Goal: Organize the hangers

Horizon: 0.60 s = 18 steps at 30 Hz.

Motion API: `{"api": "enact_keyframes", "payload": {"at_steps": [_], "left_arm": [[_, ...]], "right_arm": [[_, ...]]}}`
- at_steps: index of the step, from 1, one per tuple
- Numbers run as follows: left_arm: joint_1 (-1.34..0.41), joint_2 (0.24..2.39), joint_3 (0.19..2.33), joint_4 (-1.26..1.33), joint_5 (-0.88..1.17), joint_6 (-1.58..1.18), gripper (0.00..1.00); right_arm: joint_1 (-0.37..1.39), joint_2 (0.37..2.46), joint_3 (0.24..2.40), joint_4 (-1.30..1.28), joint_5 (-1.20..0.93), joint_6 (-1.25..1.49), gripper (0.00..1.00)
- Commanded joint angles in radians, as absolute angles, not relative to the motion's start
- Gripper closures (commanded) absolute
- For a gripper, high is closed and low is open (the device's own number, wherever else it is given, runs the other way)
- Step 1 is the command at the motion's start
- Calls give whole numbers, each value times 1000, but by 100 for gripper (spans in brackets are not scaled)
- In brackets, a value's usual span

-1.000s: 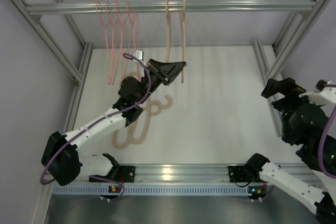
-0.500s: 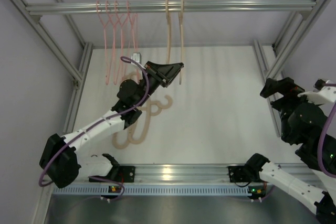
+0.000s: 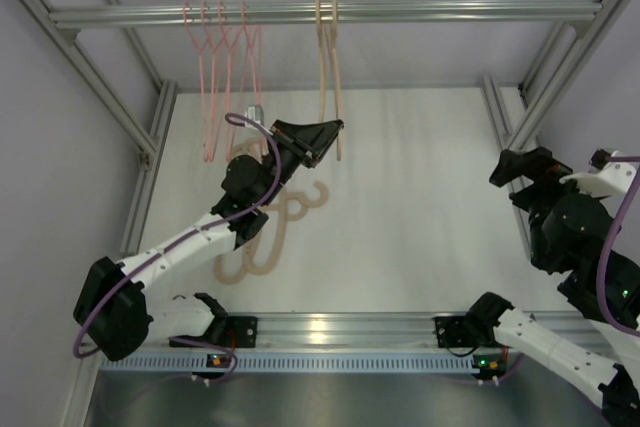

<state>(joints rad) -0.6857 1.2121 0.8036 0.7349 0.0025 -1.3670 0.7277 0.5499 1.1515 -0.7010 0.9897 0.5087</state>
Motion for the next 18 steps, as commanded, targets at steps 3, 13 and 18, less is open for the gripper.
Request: {"api": "enact_keyframes", "payload": {"at_steps": [3, 13, 18], "left_arm": [[-675, 1189, 776, 775, -52, -1399, 100], [-675, 1200, 802, 743, -29, -1387, 100], [-675, 1200, 796, 738, -26, -1387, 99]], "right_arm": [[710, 561, 1144, -710, 983, 525, 1], [710, 555, 1137, -709, 979, 528, 1], [710, 551, 1132, -709, 976, 531, 1]]}}
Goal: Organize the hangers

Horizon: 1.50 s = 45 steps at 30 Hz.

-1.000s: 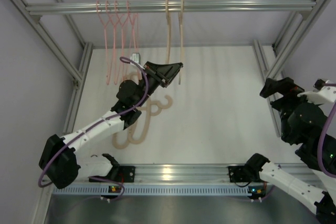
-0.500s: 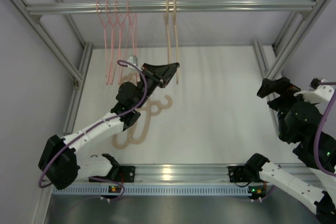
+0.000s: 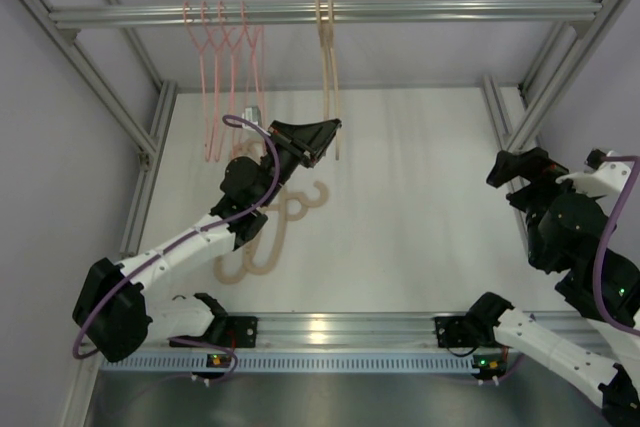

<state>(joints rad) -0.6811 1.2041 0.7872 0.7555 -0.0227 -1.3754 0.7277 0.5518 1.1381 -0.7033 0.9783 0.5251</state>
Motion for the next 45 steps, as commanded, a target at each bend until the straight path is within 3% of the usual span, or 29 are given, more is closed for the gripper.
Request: {"api": "enact_keyframes", "payload": {"at_steps": [1, 23, 27, 32, 36, 45], "left_arm": [[-675, 1200, 798, 735, -26, -1387, 99], [-675, 1178, 899, 539, -63, -1448, 98], [-675, 1169, 913, 517, -54, -1433, 89], [-676, 1160, 946, 457, -5, -1356, 60], [-676, 1146, 969, 408, 72, -1312, 48], [-677, 1040, 1006, 168, 152, -1126, 38]], "right_arm": [[710, 549, 1131, -710, 977, 531, 1], [710, 532, 1141, -710, 956, 534, 1], [710, 529, 1144, -709, 950, 534, 0], [710, 531, 1137, -710, 943, 535, 1], [710, 546, 1129, -710, 931, 545, 1], [710, 637, 1053, -698, 865, 587, 0]]}}
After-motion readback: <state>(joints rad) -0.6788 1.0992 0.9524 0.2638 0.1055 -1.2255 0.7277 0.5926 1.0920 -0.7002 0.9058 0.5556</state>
